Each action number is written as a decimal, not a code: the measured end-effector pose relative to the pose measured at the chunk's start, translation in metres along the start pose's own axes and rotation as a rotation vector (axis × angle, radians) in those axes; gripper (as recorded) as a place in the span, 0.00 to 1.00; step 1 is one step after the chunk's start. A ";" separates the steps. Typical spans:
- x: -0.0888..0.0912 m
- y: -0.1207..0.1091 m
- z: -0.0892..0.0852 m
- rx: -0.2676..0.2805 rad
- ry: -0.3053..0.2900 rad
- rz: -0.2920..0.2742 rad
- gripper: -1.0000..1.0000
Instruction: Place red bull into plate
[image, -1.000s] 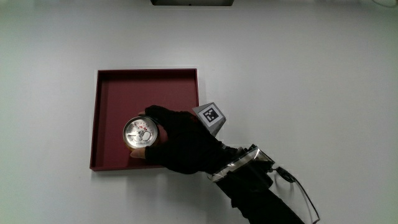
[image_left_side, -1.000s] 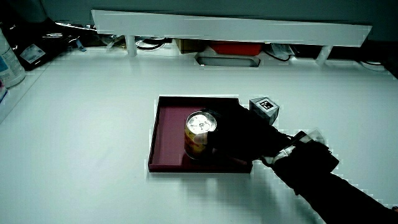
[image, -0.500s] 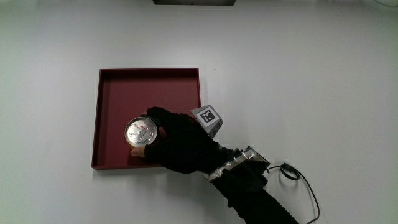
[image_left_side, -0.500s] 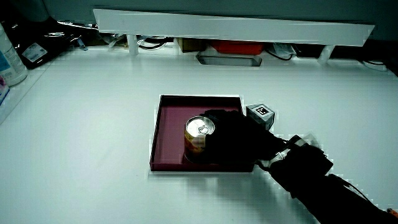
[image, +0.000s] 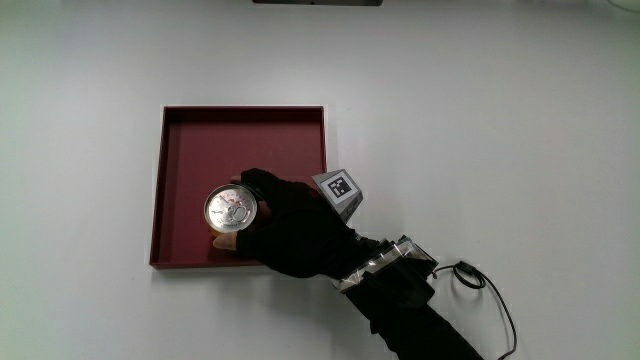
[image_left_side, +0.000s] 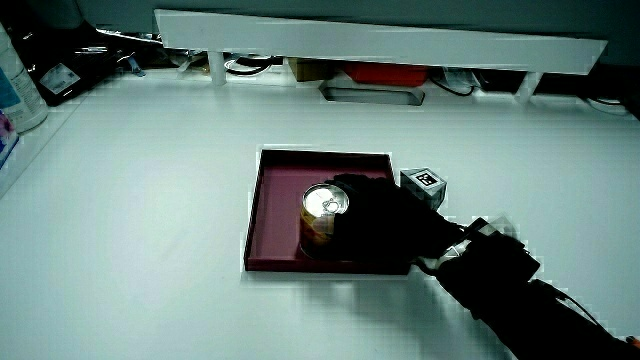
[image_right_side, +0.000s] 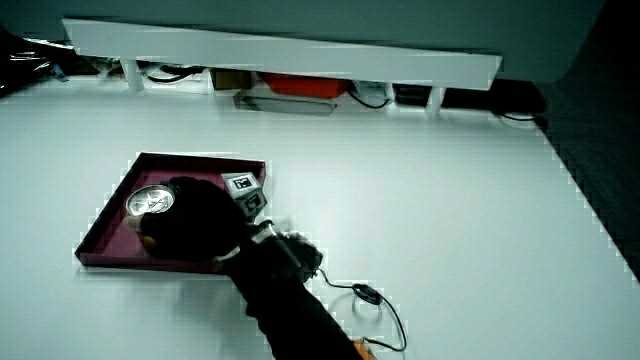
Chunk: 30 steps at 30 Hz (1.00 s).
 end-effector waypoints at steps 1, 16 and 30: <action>-0.001 -0.001 0.000 0.001 0.011 0.008 0.34; -0.015 -0.029 0.014 -0.004 -0.003 0.038 0.07; -0.045 -0.103 0.015 -0.054 -0.285 -0.116 0.00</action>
